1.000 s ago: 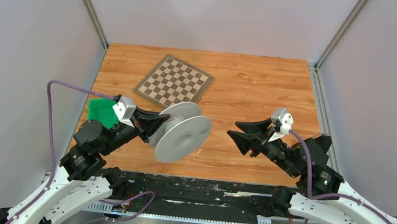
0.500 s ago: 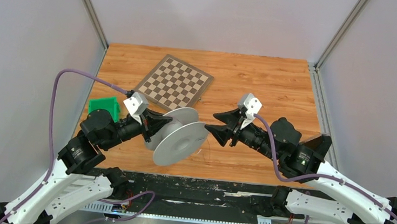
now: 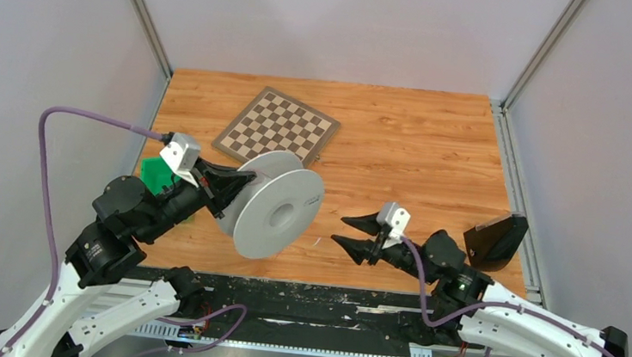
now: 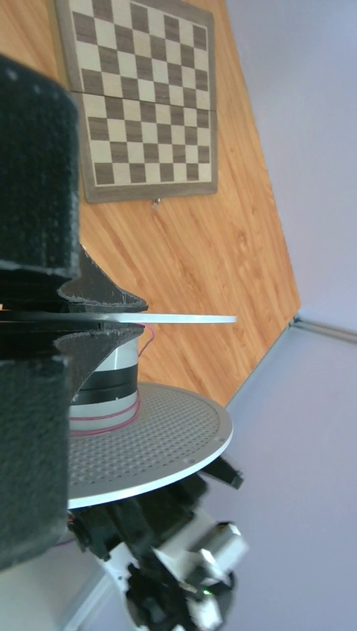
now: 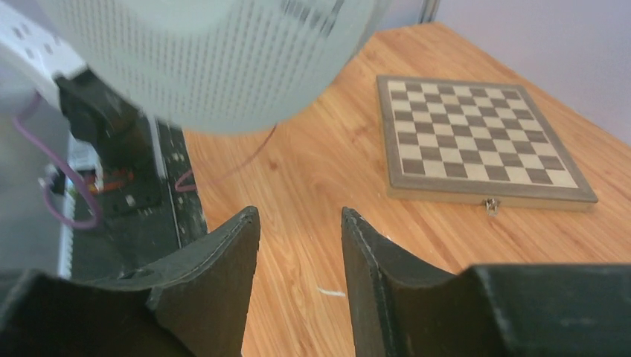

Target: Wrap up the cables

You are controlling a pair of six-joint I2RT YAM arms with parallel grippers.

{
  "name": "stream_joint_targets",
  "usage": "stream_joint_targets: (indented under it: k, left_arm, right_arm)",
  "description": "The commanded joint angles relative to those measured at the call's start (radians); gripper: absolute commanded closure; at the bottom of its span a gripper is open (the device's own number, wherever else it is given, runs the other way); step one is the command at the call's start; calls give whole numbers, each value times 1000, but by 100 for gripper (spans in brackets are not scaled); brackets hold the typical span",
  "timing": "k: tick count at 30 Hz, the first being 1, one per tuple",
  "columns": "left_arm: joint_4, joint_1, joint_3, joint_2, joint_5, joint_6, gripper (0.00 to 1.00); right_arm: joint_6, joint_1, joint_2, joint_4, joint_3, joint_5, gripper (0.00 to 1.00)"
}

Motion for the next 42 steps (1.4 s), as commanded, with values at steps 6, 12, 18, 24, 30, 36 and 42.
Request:
stream_joint_targets:
  k: [6, 12, 18, 24, 30, 36, 42]
  left_arm:
    - [53, 3, 83, 34, -266, -99, 100]
    - [51, 3, 91, 44, -355, -115, 100]
    - [36, 3, 131, 74, -381, -111, 100]
    - [8, 3, 145, 87, -400, -130, 100]
    - [-14, 3, 154, 101, -401, -146, 100]
    - [-25, 3, 179, 129, -388, -160, 100]
    - [-38, 3, 183, 139, -383, -165, 100]
  right_arm:
    - [-477, 186, 175, 221, -65, -37, 51]
    - [-859, 319, 355, 271, -77, 170, 47]
    - [-1077, 320, 551, 233, 16, 246, 45]
    - [-1161, 320, 746, 252, 93, 246, 44]
    - [-1240, 324, 870, 388, 102, 245, 45]
    - [-1324, 305, 971, 458, 133, 262, 43]
    - [-1391, 270, 1066, 505, 148, 291, 42]
